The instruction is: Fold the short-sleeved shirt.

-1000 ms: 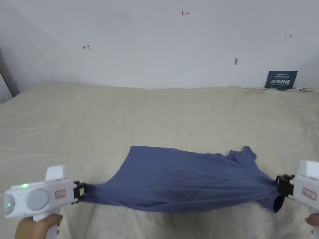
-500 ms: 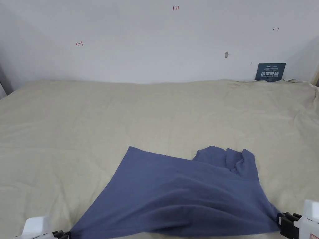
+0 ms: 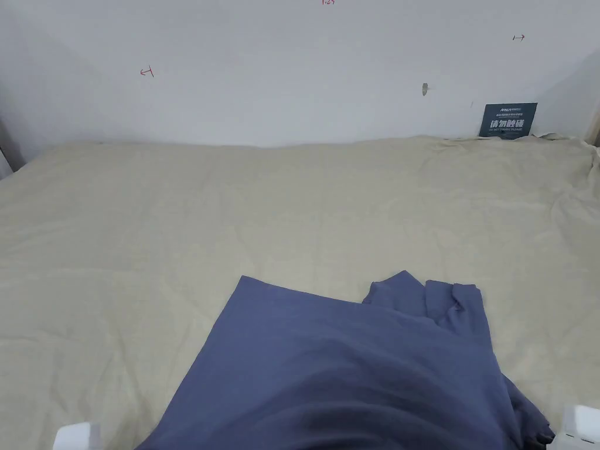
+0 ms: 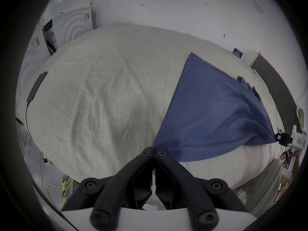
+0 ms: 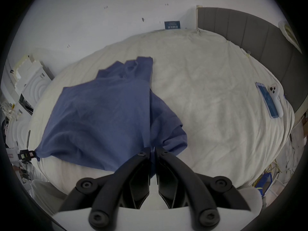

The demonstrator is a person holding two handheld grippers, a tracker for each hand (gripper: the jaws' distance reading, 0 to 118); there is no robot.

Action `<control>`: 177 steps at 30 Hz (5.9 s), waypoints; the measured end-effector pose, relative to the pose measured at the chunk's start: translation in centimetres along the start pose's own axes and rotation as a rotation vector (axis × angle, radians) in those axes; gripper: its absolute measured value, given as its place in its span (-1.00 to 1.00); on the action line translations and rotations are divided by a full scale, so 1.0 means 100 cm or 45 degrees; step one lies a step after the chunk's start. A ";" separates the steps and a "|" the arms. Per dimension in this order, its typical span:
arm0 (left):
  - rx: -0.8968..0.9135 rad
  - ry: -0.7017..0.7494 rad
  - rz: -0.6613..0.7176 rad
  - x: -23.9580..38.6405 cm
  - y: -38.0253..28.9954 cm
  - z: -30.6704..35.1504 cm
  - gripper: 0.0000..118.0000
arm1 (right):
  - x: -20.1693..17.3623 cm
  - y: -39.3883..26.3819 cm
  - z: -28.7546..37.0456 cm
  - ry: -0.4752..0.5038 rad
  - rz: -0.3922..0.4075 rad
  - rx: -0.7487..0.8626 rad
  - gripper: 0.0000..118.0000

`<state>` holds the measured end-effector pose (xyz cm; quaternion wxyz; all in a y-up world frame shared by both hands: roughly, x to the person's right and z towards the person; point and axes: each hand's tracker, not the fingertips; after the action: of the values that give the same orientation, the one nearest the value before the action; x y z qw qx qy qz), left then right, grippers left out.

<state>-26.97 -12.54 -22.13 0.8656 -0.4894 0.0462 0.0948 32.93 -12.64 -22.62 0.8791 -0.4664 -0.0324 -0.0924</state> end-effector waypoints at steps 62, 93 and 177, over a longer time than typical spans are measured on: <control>0.878 -0.210 -0.286 0.156 0.127 0.073 -1.00 | -0.082 0.080 0.136 -0.134 0.249 1.072 -1.00; -0.111 -0.073 -0.352 0.189 0.305 -0.212 0.48 | -0.061 0.129 0.048 -0.228 0.212 0.879 -1.00; 0.805 -0.169 -0.288 0.167 0.406 0.151 -0.98 | -0.114 0.409 0.146 0.127 0.203 0.970 -0.97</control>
<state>-19.37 22.77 -51.29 0.9807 -0.1916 -0.0376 0.0110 30.07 23.39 -49.33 0.9942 -0.1025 0.0147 -0.0275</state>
